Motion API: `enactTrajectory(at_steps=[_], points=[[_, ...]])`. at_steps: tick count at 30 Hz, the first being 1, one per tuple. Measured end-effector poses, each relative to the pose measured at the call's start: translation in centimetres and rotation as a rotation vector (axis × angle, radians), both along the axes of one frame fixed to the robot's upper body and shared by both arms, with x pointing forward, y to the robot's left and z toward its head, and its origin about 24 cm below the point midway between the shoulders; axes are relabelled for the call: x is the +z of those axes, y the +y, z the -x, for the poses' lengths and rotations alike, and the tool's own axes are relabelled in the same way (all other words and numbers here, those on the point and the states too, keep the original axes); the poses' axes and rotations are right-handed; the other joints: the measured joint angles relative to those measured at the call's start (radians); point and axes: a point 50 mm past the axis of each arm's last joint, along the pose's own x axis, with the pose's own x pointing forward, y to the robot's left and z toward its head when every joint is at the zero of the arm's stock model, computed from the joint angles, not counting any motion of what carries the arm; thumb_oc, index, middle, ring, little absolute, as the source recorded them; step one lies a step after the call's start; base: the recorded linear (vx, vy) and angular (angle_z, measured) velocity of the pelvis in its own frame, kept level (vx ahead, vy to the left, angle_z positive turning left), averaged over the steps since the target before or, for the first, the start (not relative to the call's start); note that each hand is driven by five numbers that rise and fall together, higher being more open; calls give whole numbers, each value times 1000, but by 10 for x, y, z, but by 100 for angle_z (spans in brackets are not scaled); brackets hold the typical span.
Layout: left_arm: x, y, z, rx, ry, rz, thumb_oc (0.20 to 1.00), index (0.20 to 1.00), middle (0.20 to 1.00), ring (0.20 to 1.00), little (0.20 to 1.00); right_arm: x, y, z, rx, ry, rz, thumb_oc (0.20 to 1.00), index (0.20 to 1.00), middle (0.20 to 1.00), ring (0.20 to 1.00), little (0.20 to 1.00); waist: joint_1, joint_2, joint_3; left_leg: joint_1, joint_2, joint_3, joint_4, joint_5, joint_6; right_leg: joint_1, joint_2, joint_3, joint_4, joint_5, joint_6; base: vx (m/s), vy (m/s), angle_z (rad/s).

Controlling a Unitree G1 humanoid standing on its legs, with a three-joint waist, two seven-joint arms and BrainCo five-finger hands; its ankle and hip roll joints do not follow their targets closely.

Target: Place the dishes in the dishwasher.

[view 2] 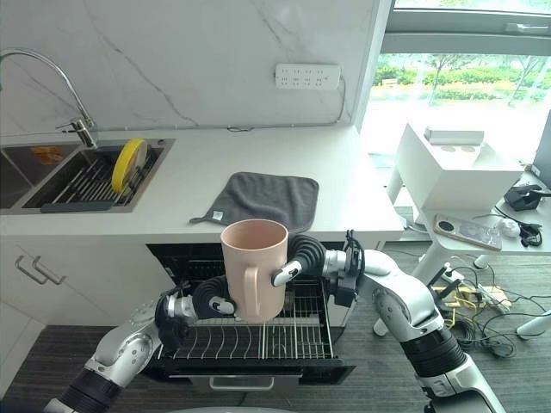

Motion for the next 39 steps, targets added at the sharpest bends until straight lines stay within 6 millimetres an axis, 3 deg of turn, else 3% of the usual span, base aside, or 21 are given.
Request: enactTrajectory(at_steps=[24,25,26,27,39], points=[[2,-3,-1,-1,-34,-2,200,200,200,200,200,5,0,0,-2,-110,-2,200,200,200,200,200,3,6,-4,0,0,0,0,0,0,-1,0,1,0,0,0,0,0,0],[2,-3,-1,2,-33,-2,416,416,416,416,416,5,0,0,-4,-114,-4,200,200,200,200,200,3,6,-4,0,0,1,0,0,0,-1,0,1,0,0,0,0,0,0],[2,-3,-1,4,-32,-2,878,878,878,878,878,5,0,0,-8,-116,-4,200,200,200,200,200,3,6,-4,0,0,1,0,0,0,-1,0,1,0,0,0,0,0,0],[2,-3,-1,8,-29,-4,1000,1000,1000,1000,1000,5,0,-1,-11,-117,-5,200,200,200,200,200,3,6,-4,0,0,1,0,0,0,-1,0,1,0,0,0,0,0,0],[-17,0,3,60,83,-36,1000,1000,1000,1000,1000,21,-8,-4,-79,-216,-74,200,200,200,200,200,3,5,-3,0,0,1,0,-1,1,-1,0,1,0,0,0,0,0,0]])
